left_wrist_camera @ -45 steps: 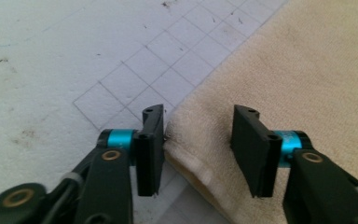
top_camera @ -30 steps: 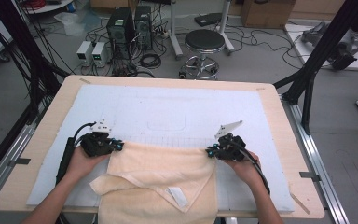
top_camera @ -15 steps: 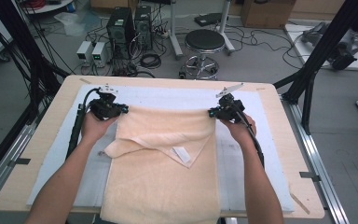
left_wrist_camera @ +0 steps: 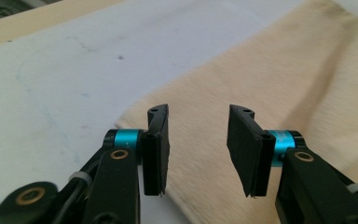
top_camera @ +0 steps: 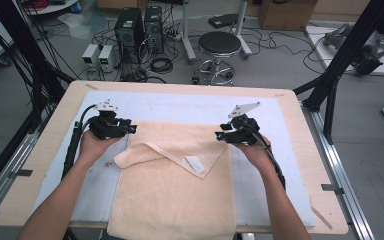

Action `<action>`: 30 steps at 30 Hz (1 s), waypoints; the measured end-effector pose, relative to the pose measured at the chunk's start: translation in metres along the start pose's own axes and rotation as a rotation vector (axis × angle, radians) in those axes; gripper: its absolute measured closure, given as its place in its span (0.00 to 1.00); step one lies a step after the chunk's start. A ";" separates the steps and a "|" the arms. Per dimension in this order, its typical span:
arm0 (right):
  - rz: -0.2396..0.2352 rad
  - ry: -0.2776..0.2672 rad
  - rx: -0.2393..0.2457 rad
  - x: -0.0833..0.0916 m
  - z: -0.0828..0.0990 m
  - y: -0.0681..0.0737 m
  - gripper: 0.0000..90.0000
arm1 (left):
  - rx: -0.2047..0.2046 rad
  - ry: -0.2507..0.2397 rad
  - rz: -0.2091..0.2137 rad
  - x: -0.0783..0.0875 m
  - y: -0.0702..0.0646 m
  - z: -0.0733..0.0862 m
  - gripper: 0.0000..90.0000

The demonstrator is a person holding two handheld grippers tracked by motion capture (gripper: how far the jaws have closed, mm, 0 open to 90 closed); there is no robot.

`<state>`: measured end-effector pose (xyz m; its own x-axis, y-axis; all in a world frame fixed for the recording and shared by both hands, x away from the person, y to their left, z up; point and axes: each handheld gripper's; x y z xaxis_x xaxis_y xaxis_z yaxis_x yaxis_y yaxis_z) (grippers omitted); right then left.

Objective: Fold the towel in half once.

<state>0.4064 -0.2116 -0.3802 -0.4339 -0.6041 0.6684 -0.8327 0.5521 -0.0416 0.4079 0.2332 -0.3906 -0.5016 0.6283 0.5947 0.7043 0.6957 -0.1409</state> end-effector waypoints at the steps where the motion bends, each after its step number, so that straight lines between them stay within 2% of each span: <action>1: -0.009 -0.010 0.012 0.001 0.001 0.007 0.63 | -0.007 -0.013 0.007 0.002 -0.003 0.002 0.62; 2: -0.019 -0.016 0.016 0.001 0.003 0.012 0.63 | -0.017 -0.029 0.018 0.005 -0.007 0.005 0.62; 6: -0.061 -0.011 0.047 -0.001 0.012 0.034 0.60 | -0.051 -0.019 0.037 0.014 -0.017 0.018 0.60; 7: -0.067 -0.011 0.055 -0.002 0.014 0.039 0.58 | -0.047 -0.024 0.039 0.015 -0.019 0.022 0.60; 10: -0.127 0.052 0.036 -0.007 0.013 0.050 0.52 | -0.048 -0.026 0.057 0.021 -0.021 0.032 0.58; 15: -0.162 0.112 0.112 -0.020 0.010 0.070 0.54 | -0.051 0.005 0.110 0.024 -0.024 0.040 0.55; 17: -0.181 0.127 0.121 -0.027 0.012 0.073 0.57 | -0.061 -0.006 0.120 0.024 -0.027 0.038 0.55; 19: -0.182 0.116 0.123 -0.033 0.018 0.075 0.63 | -0.070 -0.009 0.121 0.024 -0.029 0.038 0.55; 21: -0.190 0.130 0.101 -0.039 0.024 0.074 0.64 | -0.076 0.003 0.124 0.023 -0.030 0.038 0.55; 22: -0.195 0.104 0.076 -0.040 0.028 0.073 0.65 | -0.082 0.006 0.125 0.022 -0.031 0.038 0.55; 23: -0.199 0.081 0.057 -0.041 0.031 0.072 0.68 | -0.078 0.007 0.129 0.023 -0.032 0.038 0.54; 24: -0.204 0.073 0.041 -0.040 0.033 0.071 0.77 | -0.082 0.003 0.131 0.023 -0.032 0.038 0.54; 25: -0.197 0.062 0.046 -0.039 0.034 0.070 0.88 | -0.088 0.001 0.130 0.023 -0.033 0.038 0.54; 27: -0.209 0.062 0.055 -0.036 0.035 0.069 0.97 | -0.098 0.001 0.134 0.025 -0.035 0.038 0.53; 30: -0.210 0.068 0.083 -0.028 0.035 0.069 0.97 | -0.107 0.001 0.134 0.030 -0.039 0.038 0.52</action>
<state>0.3490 -0.1768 -0.4281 -0.2264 -0.6589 0.7174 -0.9288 0.3680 0.0449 0.3464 0.2381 -0.3968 -0.3995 0.7122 0.5771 0.8142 0.5650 -0.1337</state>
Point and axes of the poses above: each handheld gripper's, and its own axes: x roughly backward along the jaws, z roughly out of its underside, y roughly to its left, and after that the axes turned 2 degrees about x, right-handed
